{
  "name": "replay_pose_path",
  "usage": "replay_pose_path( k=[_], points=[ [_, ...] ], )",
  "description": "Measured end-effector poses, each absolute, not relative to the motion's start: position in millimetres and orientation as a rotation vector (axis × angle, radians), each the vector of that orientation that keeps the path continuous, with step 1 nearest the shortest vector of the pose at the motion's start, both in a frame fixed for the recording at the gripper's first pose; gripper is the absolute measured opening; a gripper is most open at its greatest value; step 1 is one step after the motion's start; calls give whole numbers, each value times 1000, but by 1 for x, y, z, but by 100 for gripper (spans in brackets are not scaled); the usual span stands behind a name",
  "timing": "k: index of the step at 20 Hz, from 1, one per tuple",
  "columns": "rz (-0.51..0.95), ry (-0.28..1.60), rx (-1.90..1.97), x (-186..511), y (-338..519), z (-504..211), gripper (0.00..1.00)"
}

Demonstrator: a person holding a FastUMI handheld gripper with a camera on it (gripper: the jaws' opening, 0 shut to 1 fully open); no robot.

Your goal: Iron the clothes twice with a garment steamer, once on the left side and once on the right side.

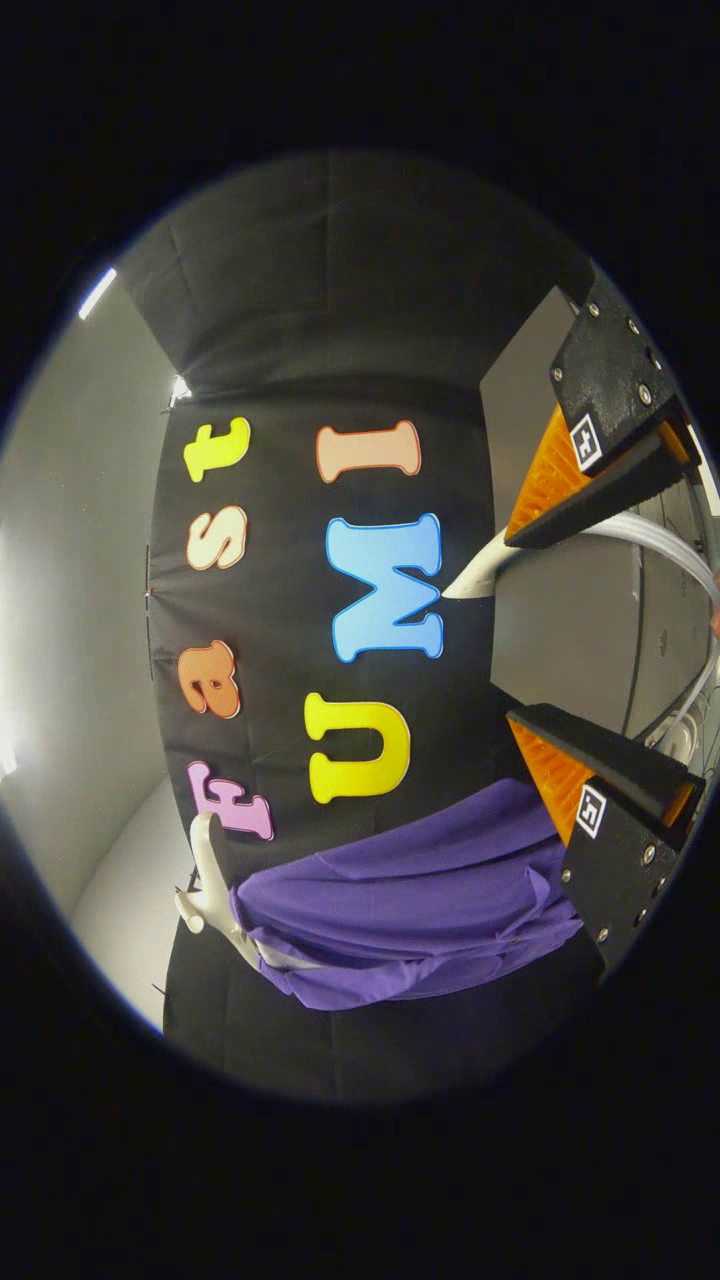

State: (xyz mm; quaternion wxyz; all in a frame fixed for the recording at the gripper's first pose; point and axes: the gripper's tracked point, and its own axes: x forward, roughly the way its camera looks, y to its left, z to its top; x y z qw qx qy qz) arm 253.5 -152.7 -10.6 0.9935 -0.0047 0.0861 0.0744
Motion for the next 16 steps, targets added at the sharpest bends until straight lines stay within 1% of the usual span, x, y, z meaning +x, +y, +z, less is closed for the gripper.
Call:
replay_pose_path(
  k=[3, 8, 16],
  points=[
    [162, 211, 31, 297, -174, -19, 97],
    [139, 264, 138, 366, -208, -29, 96],
    [156, 455, 371, 432, -228, -86, 95]
  ],
)
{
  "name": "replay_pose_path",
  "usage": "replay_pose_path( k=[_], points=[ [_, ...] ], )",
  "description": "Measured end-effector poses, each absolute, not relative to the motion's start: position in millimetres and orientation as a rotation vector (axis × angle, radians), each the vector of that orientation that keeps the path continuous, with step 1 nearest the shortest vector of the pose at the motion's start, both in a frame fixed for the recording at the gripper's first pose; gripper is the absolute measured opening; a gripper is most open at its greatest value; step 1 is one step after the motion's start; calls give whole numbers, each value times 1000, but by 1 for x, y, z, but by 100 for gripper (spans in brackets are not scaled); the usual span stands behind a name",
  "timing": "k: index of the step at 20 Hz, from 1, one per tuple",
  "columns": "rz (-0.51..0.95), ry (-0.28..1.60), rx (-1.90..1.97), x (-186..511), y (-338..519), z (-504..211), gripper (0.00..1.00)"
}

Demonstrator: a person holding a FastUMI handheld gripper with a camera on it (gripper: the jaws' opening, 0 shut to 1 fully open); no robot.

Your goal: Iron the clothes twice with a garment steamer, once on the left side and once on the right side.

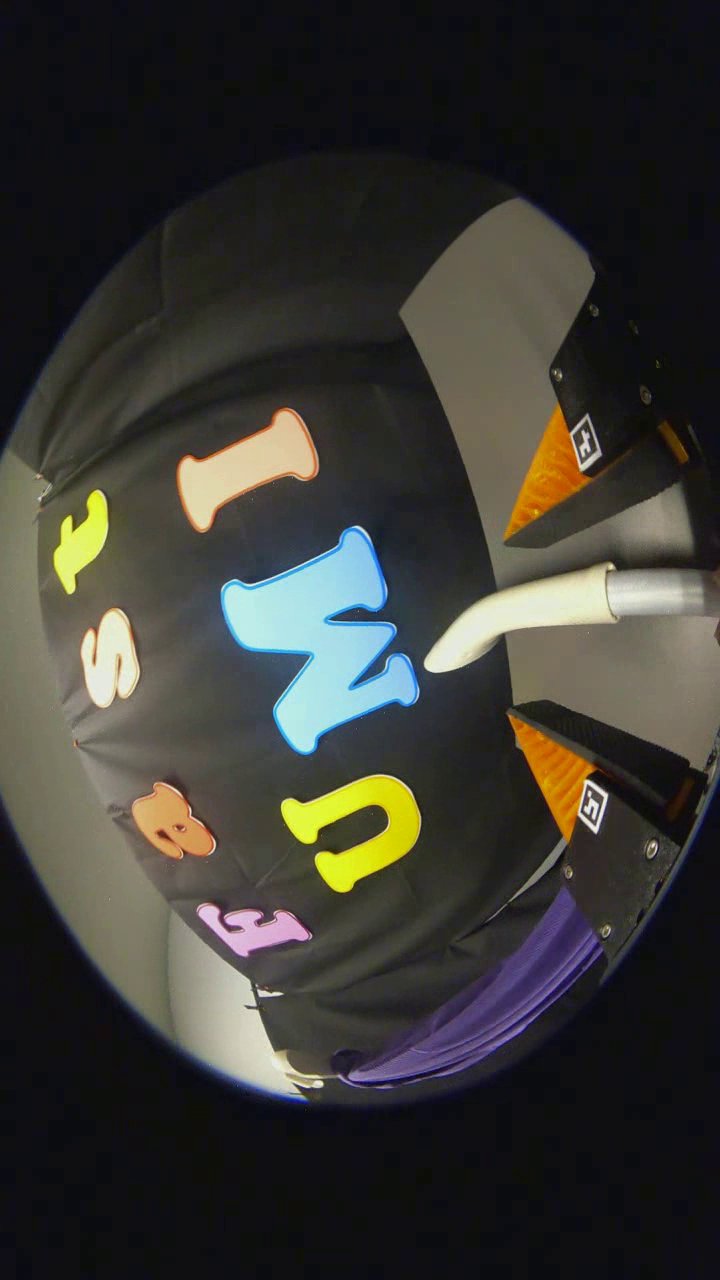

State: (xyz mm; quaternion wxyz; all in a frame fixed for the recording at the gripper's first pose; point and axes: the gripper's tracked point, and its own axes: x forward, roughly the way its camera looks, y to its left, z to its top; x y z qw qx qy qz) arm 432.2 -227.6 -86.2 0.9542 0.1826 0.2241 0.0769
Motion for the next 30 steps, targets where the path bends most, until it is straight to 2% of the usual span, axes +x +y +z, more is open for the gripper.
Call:
replay_pose_path(
  k=[8, 17, 19, 22, 25, 26, 30],
  points=[
    [217, 675, 632, 451, -220, -132, 95],
    [354, 862, 936, 458, -193, -148, 92],
    [354, 876, 1009, 466, -187, -149, 86],
    [359, 905, 1040, 466, -182, -154, 66],
    [398, 944, 1086, 461, -173, -155, 56],
    [410, 954, 1100, 460, -167, -157, 48],
    [432, 961, 1122, 458, -168, -155, 42]
  ],
)
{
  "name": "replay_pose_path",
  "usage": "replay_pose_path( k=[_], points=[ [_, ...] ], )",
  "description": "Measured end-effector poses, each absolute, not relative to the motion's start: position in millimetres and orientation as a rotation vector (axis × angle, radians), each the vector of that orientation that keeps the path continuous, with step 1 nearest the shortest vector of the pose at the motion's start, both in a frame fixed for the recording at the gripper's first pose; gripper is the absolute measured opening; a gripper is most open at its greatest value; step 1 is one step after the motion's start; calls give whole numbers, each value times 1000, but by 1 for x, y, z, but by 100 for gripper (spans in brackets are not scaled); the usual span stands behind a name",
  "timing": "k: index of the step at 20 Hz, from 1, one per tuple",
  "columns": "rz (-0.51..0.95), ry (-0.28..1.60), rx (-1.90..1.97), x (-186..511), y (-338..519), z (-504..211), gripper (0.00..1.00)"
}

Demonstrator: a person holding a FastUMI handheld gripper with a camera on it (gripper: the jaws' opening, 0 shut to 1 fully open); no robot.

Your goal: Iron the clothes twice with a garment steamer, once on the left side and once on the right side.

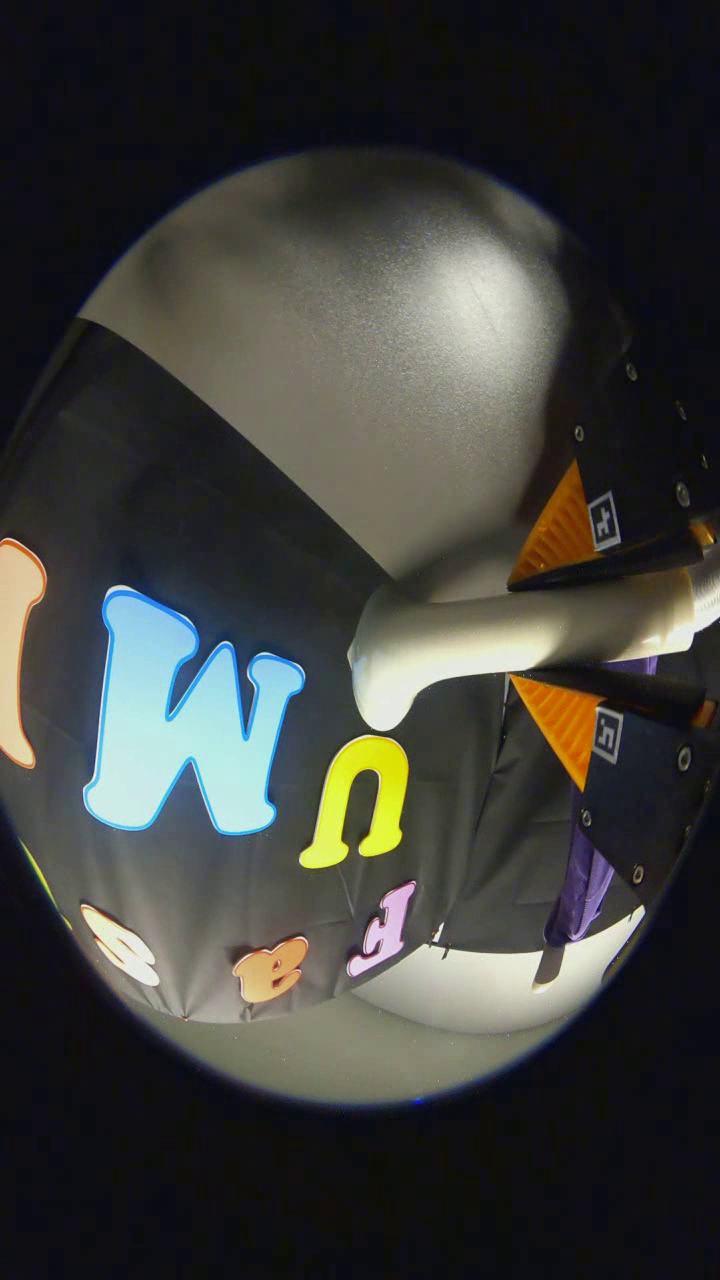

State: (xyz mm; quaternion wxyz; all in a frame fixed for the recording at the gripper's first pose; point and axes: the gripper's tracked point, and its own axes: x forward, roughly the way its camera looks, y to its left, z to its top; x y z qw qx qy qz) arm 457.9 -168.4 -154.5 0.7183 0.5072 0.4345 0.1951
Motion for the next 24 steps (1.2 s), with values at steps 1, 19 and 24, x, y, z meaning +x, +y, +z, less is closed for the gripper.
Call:
replay_pose_path(
  k=[1, 19, 24],
  points=[
    [440, 962, 1135, 459, -167, -153, 40],
    [384, 654, 1015, 367, -178, -36, 29],
    [360, 594, 889, 286, -147, -18, 29]
  ],
)
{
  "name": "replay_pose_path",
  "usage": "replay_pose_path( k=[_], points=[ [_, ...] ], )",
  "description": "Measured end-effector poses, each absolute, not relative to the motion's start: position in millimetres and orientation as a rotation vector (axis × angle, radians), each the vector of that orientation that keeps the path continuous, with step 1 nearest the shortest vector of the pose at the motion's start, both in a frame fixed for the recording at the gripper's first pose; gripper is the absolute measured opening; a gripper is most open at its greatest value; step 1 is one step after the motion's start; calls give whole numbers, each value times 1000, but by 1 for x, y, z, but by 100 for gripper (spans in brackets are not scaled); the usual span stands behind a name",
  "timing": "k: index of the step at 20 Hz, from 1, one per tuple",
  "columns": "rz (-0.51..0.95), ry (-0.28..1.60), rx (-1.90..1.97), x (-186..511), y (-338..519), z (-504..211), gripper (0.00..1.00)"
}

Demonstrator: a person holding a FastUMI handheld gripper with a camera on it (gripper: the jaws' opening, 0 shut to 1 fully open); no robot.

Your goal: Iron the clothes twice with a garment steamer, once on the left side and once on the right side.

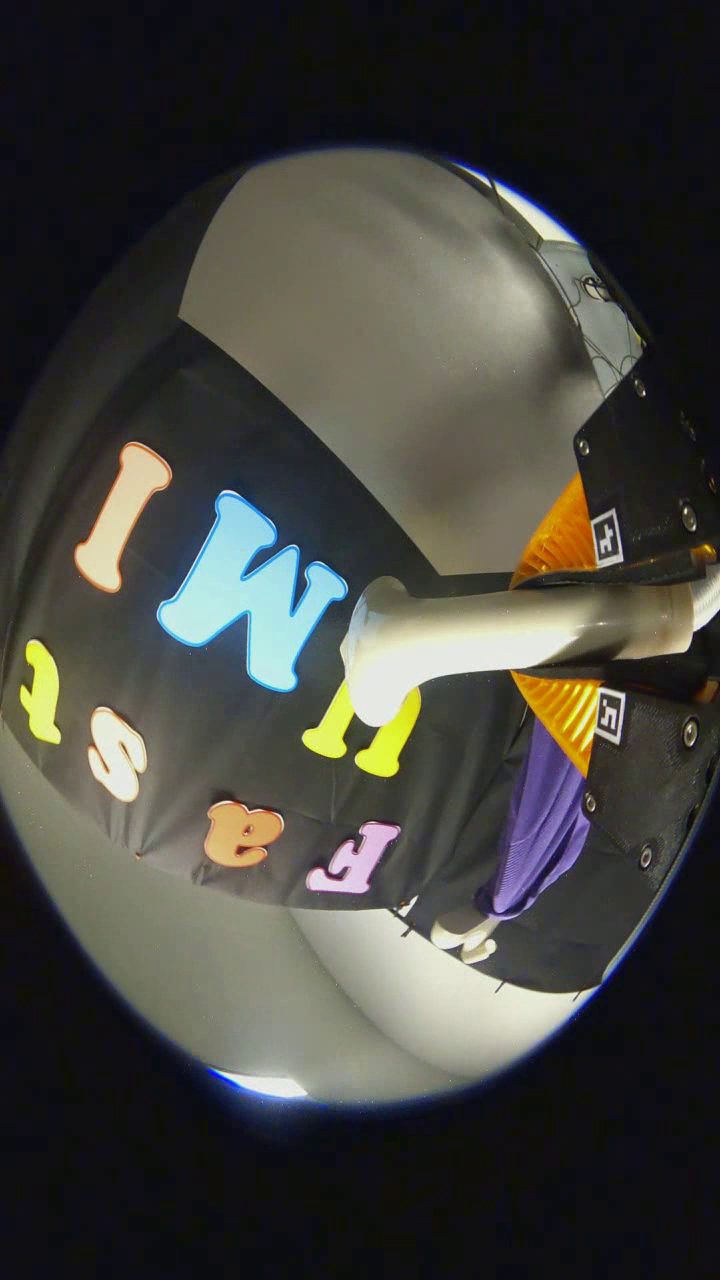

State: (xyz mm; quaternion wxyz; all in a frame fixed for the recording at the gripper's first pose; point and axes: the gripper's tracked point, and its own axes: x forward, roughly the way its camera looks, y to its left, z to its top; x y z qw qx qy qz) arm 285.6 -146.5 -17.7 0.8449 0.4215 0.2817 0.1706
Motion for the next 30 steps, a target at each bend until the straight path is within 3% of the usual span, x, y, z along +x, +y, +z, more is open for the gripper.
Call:
replay_pose_path(
  k=[17, 30],
  points=[
    [289, 459, 520, 106, -11, -2, 29],
    [285, 171, 161, 125, 100, 58, 29]
  ],
)
